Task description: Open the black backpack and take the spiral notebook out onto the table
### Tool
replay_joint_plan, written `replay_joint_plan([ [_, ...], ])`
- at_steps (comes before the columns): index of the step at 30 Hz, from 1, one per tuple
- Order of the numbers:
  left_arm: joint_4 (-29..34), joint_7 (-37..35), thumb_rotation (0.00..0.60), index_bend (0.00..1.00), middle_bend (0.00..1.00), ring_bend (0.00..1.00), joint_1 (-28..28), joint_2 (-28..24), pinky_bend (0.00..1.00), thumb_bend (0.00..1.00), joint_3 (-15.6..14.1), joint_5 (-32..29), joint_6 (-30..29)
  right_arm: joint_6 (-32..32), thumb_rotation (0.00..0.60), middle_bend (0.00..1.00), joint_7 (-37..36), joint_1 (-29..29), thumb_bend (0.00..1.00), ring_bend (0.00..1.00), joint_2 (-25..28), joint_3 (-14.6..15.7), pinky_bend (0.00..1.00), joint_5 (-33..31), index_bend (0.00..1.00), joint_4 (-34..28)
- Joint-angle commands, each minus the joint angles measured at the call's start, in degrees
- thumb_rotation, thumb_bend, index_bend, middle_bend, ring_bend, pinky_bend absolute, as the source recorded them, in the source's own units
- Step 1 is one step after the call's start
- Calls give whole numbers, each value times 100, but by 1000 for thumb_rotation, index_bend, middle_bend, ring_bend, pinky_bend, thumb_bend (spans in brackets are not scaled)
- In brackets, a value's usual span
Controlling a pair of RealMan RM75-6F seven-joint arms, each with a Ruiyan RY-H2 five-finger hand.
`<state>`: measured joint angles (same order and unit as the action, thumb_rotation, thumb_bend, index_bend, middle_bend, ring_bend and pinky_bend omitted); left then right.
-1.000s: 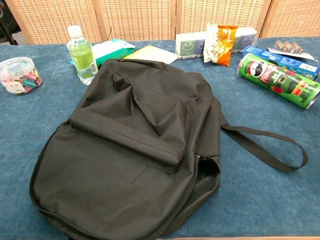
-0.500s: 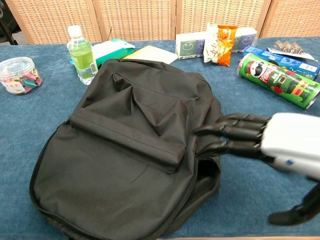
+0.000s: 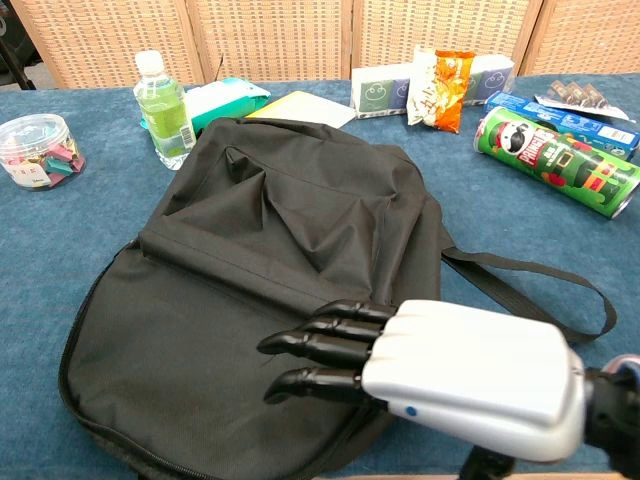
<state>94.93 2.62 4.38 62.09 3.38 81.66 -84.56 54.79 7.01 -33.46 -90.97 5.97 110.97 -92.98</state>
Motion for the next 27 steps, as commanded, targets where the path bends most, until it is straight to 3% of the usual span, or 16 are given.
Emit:
replay_joint_plan([
  [1, -5, -12, 600, 2, 0, 0, -6, -5, 0, 212, 3, 7, -11, -70, 600, 17, 25, -19, 0, 0, -337, -76, 1, -230, 149, 169],
  [6, -17, -11, 600, 2, 0, 0, -6, -3, 0, 212, -3, 12, -3, -101, 600, 76, -36, -49, 0, 0, -544, -100, 12, -403, 186, 272],
  [11, -18, -1, 600, 2, 0, 0, -6, 0, 0, 212, -4, 15, -2, -96, 600, 144, -70, -58, 14, 18, -715, -117, 166, -542, 236, 379],
  [19, -29, -27, 600, 2, 0, 0, -15, -6, 0, 212, 6, 8, -13, 145, 600, 358, -328, -50, 341, 238, -959, -81, 266, -643, 365, 579],
  [27, -44, -71, 600, 2, 0, 0, -31, -10, 0, 212, 13, 41, -60, 451, 600, 437, -454, -6, 450, 308, -1215, -92, 310, -699, 445, 787],
])
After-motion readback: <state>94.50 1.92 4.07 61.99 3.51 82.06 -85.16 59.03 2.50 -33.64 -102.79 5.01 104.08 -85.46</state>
